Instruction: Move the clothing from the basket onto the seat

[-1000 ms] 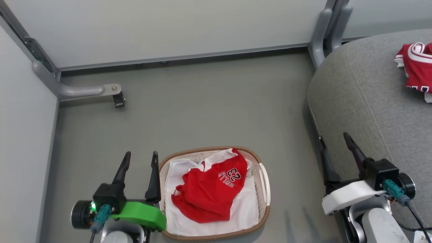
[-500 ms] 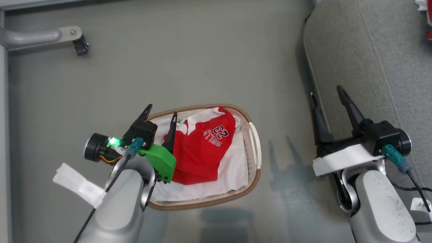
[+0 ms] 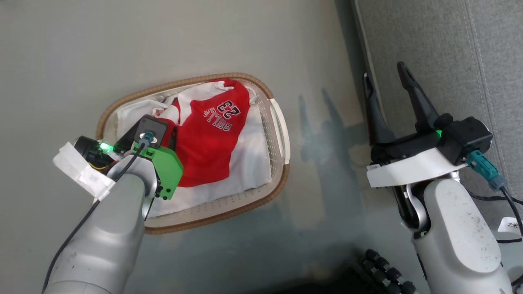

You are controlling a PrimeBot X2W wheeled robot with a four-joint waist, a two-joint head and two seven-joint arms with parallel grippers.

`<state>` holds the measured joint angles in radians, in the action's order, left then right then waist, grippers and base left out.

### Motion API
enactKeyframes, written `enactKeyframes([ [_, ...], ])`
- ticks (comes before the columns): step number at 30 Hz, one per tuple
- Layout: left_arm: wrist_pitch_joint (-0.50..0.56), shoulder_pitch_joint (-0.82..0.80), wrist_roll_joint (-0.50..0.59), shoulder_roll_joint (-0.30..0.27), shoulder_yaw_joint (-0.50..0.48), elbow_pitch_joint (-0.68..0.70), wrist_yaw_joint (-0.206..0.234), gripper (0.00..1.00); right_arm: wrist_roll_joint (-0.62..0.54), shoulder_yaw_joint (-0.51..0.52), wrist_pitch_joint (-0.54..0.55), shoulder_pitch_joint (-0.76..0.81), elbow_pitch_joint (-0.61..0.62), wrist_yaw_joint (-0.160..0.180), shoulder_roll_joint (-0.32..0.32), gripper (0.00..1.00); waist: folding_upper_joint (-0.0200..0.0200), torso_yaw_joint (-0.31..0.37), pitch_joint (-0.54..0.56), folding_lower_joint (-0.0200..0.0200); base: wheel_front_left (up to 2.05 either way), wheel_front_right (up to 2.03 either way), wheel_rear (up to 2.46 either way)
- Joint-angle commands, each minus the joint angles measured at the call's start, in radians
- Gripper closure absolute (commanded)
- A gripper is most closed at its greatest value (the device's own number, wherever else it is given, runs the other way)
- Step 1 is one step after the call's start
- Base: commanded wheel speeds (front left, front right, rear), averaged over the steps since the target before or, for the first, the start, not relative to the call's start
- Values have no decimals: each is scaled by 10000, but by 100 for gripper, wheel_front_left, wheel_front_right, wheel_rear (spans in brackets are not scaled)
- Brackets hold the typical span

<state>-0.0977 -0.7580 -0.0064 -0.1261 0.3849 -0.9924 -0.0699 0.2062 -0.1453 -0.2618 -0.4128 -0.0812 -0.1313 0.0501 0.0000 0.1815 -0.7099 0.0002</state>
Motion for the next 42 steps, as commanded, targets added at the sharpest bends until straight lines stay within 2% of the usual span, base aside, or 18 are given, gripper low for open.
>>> enactKeyframes([
  [1,42,-356,32,-155,-23,-168,102,0,129,-90,-49,-158,78,12,9,0,0,960,-1126,-2,0,0,0],
  [9,122,-1107,89,-422,58,-1046,419,0,428,-424,-49,-288,187,11,12,0,0,1260,-1568,-2,0,0,0],
  [14,207,-1414,-30,-385,102,-1494,477,0,520,-481,-49,-320,107,11,12,0,0,1339,-1667,-2,0,0,0],
  [17,39,-1425,-125,-280,119,-1631,442,100,580,-512,-49,-355,65,12,12,0,0,1336,-1636,-2,0,0,0],
  [24,-814,-927,-264,22,232,-1747,395,100,472,-402,-49,-320,-137,11,16,0,0,1123,-1118,-2,0,0,0],
  [32,-1609,-6,-646,378,276,-1371,171,100,-150,14,-49,127,-641,11,21,0,0,437,342,-2,0,0,0],
  [36,-1672,503,-847,464,337,-718,-9,100,-530,281,-49,491,-934,12,22,0,0,12,1328,-2,0,0,0],
  [42,-1680,1497,-941,444,504,1090,-225,100,-958,597,-49,1137,-1380,12,24,0,0,-614,2995,-2,0,0,0],
])
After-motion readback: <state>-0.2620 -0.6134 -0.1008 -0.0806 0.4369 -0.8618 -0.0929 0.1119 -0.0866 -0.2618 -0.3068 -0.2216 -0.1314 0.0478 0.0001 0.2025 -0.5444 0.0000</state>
